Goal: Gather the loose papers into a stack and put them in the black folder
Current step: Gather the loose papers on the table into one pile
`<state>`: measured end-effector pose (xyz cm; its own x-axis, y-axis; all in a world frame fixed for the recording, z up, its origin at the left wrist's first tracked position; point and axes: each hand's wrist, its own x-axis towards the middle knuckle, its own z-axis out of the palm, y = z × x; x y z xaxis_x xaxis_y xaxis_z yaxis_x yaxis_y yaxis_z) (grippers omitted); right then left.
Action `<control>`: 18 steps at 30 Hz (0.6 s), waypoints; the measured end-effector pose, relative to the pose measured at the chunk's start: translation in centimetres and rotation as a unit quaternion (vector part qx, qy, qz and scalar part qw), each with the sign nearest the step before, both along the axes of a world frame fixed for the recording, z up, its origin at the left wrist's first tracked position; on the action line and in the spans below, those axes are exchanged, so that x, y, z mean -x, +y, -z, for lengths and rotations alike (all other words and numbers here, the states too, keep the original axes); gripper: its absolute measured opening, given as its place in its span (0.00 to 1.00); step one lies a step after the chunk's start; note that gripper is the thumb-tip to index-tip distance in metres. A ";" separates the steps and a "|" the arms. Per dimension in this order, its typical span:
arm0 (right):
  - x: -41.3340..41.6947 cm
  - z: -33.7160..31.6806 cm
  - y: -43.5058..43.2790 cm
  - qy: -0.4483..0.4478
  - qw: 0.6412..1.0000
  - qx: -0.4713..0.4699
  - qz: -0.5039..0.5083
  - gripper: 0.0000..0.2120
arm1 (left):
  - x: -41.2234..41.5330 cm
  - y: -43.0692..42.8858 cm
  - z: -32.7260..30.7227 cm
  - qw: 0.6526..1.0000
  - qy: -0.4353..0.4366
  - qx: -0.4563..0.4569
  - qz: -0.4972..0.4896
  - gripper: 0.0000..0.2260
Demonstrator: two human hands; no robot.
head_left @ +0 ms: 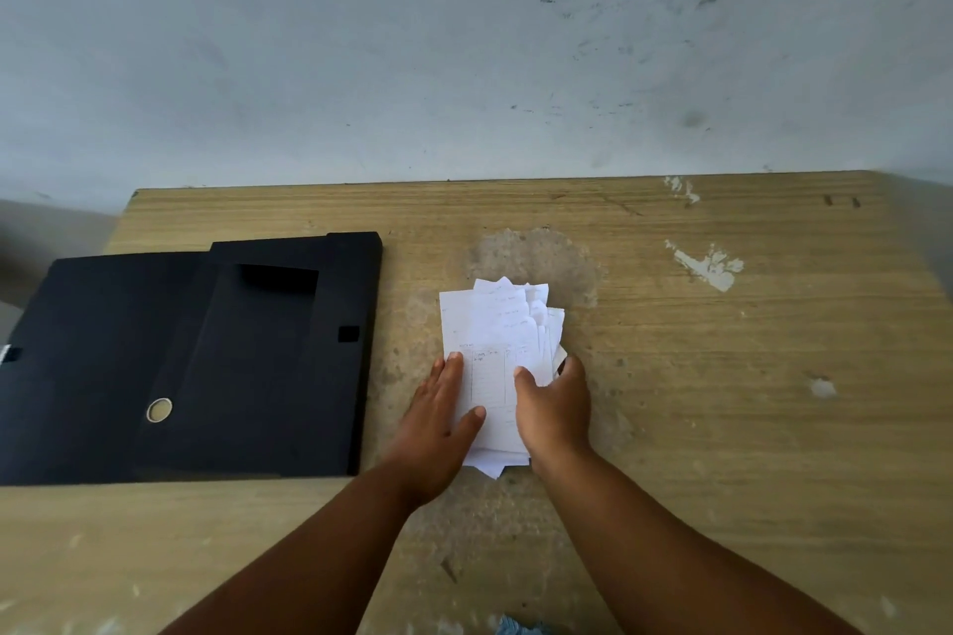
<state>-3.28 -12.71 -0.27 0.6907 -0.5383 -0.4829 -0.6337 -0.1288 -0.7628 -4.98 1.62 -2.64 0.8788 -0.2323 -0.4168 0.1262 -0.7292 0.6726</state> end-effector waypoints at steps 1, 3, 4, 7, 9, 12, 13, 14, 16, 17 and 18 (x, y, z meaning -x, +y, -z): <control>-0.1 -0.1 0.0 0.007 0.999 0.035 -0.023 0.21 | 0.0 0.0 0.0 1.000 -0.004 -0.013 0.008 0.32; -0.4 -0.4 0.0 0.032 0.993 0.088 -0.068 0.23 | -0.2 0.2 0.2 0.999 -0.006 -0.033 0.020 0.31; -0.6 -0.5 -0.1 0.040 0.991 0.095 -0.082 0.25 | -0.3 0.4 0.4 0.999 -0.009 -0.041 0.023 0.31; -0.9 -0.7 0.2 0.026 0.993 0.053 -0.106 0.29 | -0.6 0.6 0.6 0.997 -0.012 -0.060 0.036 0.30; -1.1 -0.5 0.5 0.010 0.995 0.023 -0.100 0.30 | -0.8 0.6 0.5 0.997 -0.013 -0.061 0.040 0.29; -1.3 -0.4 0.5 0.006 0.996 0.001 -0.089 0.30 | -0.9 0.4 0.3 0.997 -0.010 -0.066 0.049 0.29; -1.3 -0.5 0.4 0.010 0.996 -0.004 -0.093 0.30 | -0.9 0.4 0.3 0.996 -0.007 -0.069 0.053 0.29; -1.2 -0.6 0.4 0.016 0.995 -0.001 -0.101 0.31 | -0.9 0.4 0.2 0.996 -0.004 -0.072 0.055 0.29; -1.2 -0.6 0.6 0.045 0.991 0.034 -0.121 0.32 | -0.8 0.4 0.3 0.996 -0.001 -0.073 0.056 0.29; -1.1 -0.6 0.6 0.054 0.989 0.046 -0.128 0.33 | -0.8 0.3 0.2 0.996 0.000 -0.072 0.056 0.28; -1.1 -0.5 0.6 0.045 0.990 0.043 -0.128 0.33 | -0.9 0.3 0.1 0.996 0.001 -0.070 0.055 0.28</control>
